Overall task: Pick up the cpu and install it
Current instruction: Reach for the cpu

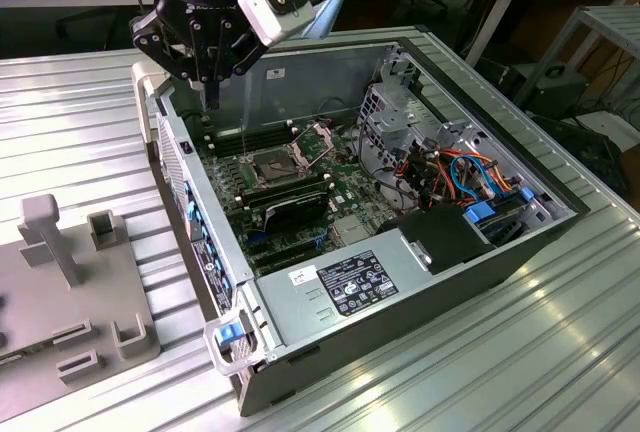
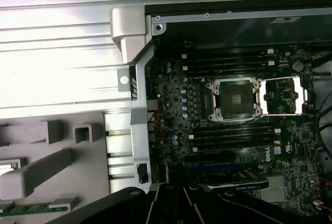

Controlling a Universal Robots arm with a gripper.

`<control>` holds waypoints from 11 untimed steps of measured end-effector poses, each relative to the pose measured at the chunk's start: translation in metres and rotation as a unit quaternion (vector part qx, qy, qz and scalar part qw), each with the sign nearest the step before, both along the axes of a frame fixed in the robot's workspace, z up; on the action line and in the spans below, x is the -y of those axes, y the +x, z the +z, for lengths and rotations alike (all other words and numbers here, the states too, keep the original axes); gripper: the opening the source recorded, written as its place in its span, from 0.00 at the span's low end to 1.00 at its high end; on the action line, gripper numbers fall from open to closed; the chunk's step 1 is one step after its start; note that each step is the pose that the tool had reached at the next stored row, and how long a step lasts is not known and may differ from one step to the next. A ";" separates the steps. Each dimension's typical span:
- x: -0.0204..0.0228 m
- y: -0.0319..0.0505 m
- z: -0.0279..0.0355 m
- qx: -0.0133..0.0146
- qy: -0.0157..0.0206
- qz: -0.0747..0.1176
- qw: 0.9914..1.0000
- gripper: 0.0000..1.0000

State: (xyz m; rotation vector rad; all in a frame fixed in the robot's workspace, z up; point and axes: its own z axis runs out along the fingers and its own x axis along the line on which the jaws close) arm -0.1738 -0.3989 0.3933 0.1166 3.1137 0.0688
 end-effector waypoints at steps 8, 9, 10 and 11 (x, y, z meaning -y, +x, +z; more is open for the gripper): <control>0.0000 -0.0037 0.0000 0.000 0.000 0.000 1.000 0.11; 0.0000 -0.0038 0.0000 0.000 0.000 0.000 1.000 0.11; 0.0000 -0.0038 0.0000 0.000 0.000 0.000 1.000 0.11; 0.0000 -0.0042 0.0000 0.000 0.000 0.000 1.000 0.11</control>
